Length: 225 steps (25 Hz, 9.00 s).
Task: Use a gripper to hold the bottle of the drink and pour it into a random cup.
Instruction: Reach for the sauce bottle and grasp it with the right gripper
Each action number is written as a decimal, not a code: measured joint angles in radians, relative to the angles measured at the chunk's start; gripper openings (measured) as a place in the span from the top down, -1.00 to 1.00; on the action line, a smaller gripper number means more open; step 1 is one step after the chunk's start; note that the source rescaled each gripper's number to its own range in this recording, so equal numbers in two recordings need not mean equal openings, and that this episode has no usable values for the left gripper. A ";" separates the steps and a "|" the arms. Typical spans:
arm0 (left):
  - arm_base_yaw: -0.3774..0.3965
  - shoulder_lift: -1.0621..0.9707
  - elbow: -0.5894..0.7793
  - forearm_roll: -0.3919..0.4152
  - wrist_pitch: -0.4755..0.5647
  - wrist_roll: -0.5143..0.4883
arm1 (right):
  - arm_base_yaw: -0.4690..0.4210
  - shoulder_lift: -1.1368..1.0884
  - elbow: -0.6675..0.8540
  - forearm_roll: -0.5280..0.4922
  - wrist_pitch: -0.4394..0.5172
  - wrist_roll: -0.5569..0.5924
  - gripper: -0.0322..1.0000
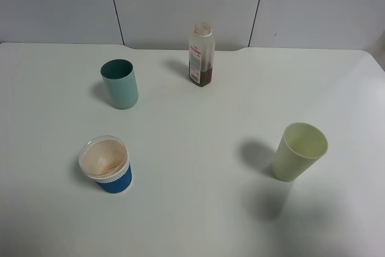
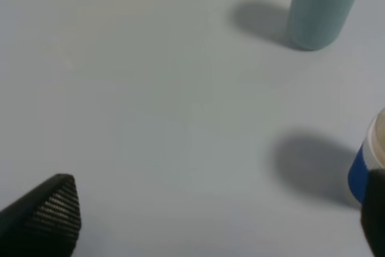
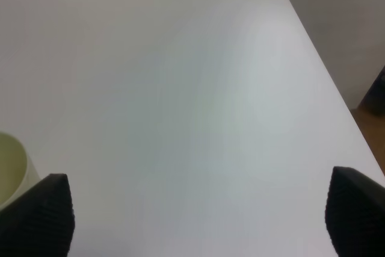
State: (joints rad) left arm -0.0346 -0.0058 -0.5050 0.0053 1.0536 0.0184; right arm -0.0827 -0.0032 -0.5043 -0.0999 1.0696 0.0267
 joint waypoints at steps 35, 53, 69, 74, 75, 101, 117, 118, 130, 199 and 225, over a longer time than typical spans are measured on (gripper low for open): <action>0.000 0.000 0.000 0.000 -0.001 0.000 | 0.000 0.000 0.000 0.000 0.000 0.000 -0.65; 0.000 0.000 0.000 0.000 -0.001 0.000 | 0.000 0.000 0.000 0.000 0.000 0.000 -0.65; 0.000 0.000 0.000 0.000 -0.001 0.000 | 0.000 0.000 0.000 0.000 0.000 0.000 -0.65; 0.000 0.000 0.000 0.000 -0.001 0.000 | 0.000 0.000 0.000 0.000 0.000 0.002 -0.65; 0.000 0.000 0.000 0.000 -0.001 0.000 | 0.000 0.000 0.000 0.000 0.000 0.003 -0.65; 0.000 0.000 0.000 0.000 0.000 0.000 | 0.000 0.649 -0.249 0.037 -0.209 0.004 -0.65; 0.000 0.000 0.000 0.000 0.000 0.000 | 0.016 1.043 -0.252 0.034 -0.438 -0.027 -0.65; 0.000 0.000 0.000 -0.005 0.000 0.000 | 0.033 1.061 -0.252 0.030 -0.452 -0.035 -0.65; 0.000 0.000 0.000 0.000 0.000 0.000 | 0.238 1.292 -0.252 0.023 -0.661 -0.027 -0.65; 0.000 0.000 0.000 0.000 -0.001 0.000 | 0.517 2.047 -0.591 -0.188 -1.271 0.018 -0.65; 0.000 0.000 0.000 0.000 -0.001 0.000 | 0.481 2.221 -0.619 -0.187 -1.696 -0.065 -0.65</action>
State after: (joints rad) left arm -0.0346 -0.0058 -0.5050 0.0053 1.0528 0.0184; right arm 0.3988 2.2183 -1.1231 -0.2868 -0.6266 -0.0383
